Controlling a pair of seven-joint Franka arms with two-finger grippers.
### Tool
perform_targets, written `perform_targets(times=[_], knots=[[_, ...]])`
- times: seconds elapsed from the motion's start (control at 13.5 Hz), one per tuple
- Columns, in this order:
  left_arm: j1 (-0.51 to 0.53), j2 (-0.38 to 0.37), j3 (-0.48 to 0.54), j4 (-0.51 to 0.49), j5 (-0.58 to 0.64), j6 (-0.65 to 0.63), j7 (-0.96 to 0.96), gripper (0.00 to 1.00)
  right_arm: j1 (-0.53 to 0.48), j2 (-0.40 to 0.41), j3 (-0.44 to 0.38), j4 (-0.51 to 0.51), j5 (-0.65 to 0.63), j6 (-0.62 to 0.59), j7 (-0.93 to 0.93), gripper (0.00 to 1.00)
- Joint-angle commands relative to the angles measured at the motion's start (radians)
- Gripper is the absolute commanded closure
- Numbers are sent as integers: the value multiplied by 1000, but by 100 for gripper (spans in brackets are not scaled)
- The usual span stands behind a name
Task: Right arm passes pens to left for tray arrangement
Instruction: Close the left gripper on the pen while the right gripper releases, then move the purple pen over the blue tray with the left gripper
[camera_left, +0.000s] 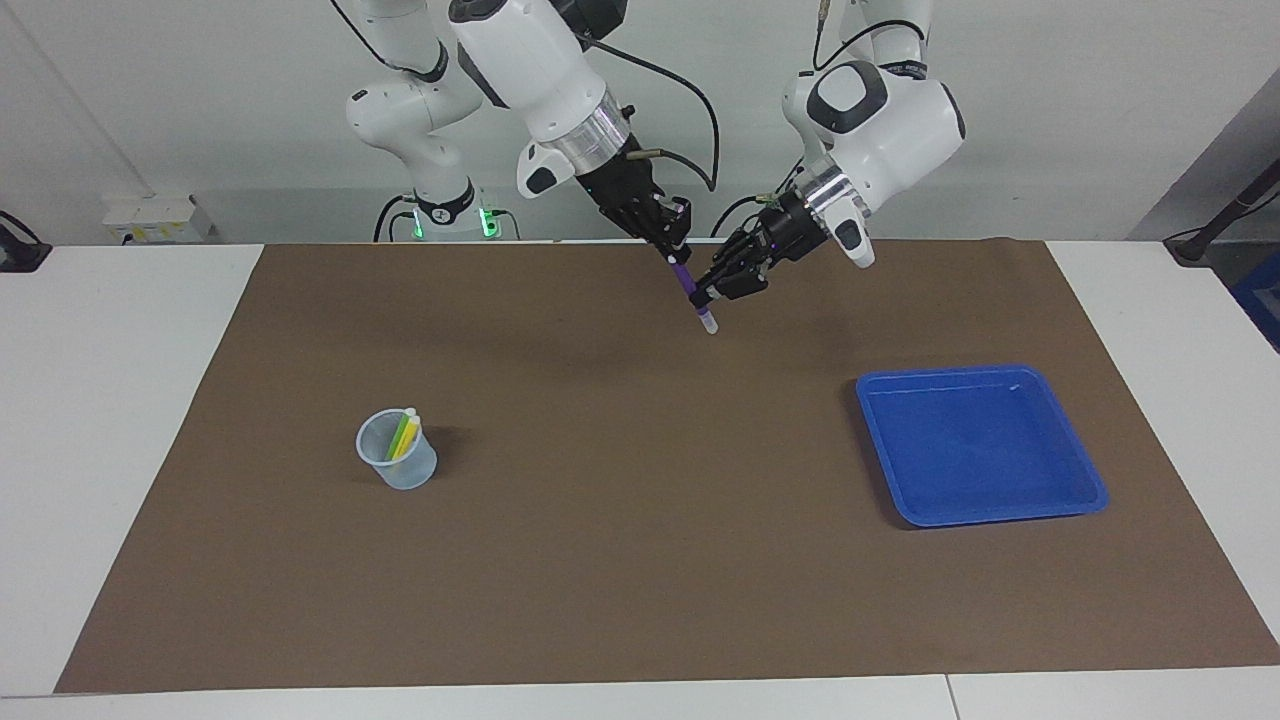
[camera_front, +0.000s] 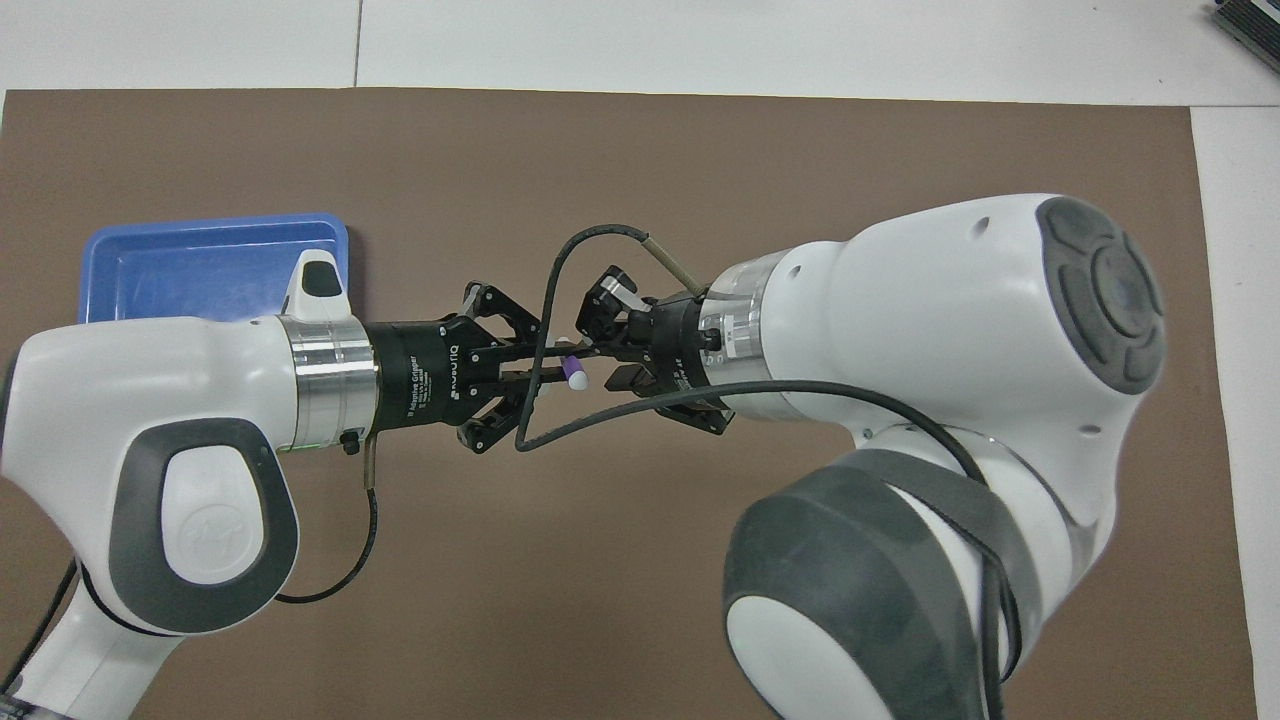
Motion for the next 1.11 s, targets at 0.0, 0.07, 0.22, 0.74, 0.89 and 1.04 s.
perform_targets(times=[0.0,0.07,0.22,0.74,0.89,1.04], knots=[[47,-20,4,-10,38,-82,82,100,-20,-2,2,7,-6,3,-28,0],[49,-20,4,-8,97,-102,105,100,-23,-2,-2,9,-6,-5,-63,0],[76,-21,4,-8,214,-141,203,100,-52,-2,-11,17,-9,-46,-120,0],[106,-37,4,-40,655,-243,647,100,-222,-16,-10,7,-245,-247,-679,0],[163,-37,4,-78,719,-183,824,100,-244,-19,-10,-32,-362,-254,-830,0],[217,-18,4,-99,730,-120,955,100,-244,-20,-10,-55,-454,-252,-898,0]])
